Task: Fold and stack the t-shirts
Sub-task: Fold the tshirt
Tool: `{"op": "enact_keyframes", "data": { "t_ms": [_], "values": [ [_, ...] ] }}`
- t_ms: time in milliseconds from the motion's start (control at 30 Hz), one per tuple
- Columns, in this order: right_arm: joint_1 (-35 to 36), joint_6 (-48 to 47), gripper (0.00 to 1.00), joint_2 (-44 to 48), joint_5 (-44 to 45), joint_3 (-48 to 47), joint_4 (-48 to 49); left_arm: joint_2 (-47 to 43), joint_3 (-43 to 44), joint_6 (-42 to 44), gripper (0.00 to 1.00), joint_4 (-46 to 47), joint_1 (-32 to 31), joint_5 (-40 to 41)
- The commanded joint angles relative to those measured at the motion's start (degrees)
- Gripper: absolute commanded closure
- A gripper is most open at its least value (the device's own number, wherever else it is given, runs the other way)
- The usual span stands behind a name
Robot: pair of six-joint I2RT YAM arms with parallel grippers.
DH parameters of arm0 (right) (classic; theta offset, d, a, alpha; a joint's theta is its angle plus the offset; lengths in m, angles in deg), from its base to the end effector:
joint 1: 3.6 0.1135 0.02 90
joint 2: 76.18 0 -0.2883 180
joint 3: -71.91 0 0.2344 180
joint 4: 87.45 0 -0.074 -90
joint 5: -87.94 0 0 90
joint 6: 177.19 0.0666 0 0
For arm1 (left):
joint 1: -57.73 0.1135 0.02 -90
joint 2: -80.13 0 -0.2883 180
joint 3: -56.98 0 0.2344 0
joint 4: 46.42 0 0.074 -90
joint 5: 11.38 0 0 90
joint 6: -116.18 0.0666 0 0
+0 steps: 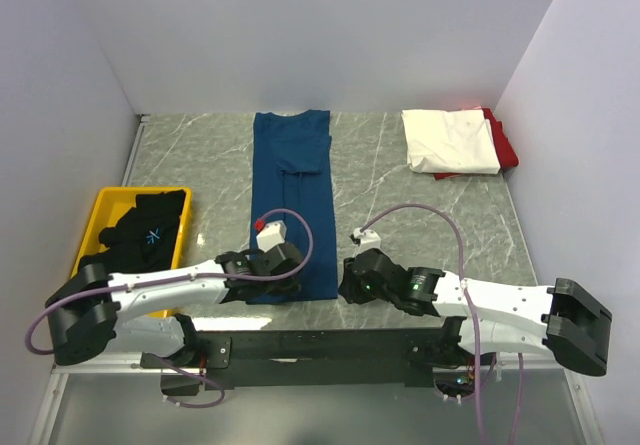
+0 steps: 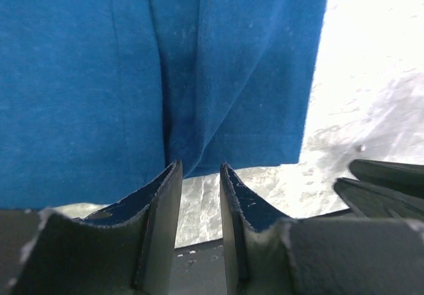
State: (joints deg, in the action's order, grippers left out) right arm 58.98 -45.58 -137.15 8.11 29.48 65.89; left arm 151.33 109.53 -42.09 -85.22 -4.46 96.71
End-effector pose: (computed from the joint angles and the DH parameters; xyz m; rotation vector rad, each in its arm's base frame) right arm 0.1028 0.1727 0.1920 -0.3571 2.4226 0.6621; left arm 0.1224 -0.1876 0.1957 -0.2563 2.5671 -0.5113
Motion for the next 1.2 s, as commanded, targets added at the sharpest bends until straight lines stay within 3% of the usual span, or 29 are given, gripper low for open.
{"op": "enact_keyframes", "data": {
  "t_ms": [0,233,367,467,533,567,800,900,1167],
  "values": [
    [-1.4,2.6,0.64,-0.6,-1.1,0.1,3.1,-3.6,1.0,-1.3,0.65,-3.1,-0.4,3.6],
    [-2.4,4.6,0.56,-5.5,-4.3,-0.6,6.0,-8.1,1.7,-3.4,0.65,-7.7,-0.4,7.2],
    [-2.9,5.8,0.56,-6.9,-5.3,-0.2,8.1,-10.5,-0.5,-4.4,0.48,-8.5,-0.3,8.0],
    [-2.9,6.6,0.57,-6.3,-2.5,-1.4,6.0,-12.0,-2.7,-4.6,0.54,-6.4,-0.3,7.2],
    [-2.9,6.6,0.57,-5.5,-2.3,-1.6,5.9,-12.1,-3.5,-4.4,0.64,-5.3,-0.3,7.1],
    [-2.9,6.6,0.57,-5.0,-2.5,-1.8,6.2,-11.9,-3.8,-4.2,0.74,-4.9,-0.2,7.1],
    [-2.9,6.2,0.58,-7.8,-2.3,-3.2,6.2,-7.5,-6.0,-1.4,0.95,2.9,-0.2,4.9],
    [-3.0,7.1,0.58,-8.0,-1.9,-2.6,7.0,-5.1,-7.1,-0.1,0.99,6.6,-0.3,3.0],
    [-3.0,5.4,0.58,-11.2,-2.2,-8.5,6.1,2.6,-9.6,-1.2,0.99,11.5,-0.3,-0.1]
  ]
}}
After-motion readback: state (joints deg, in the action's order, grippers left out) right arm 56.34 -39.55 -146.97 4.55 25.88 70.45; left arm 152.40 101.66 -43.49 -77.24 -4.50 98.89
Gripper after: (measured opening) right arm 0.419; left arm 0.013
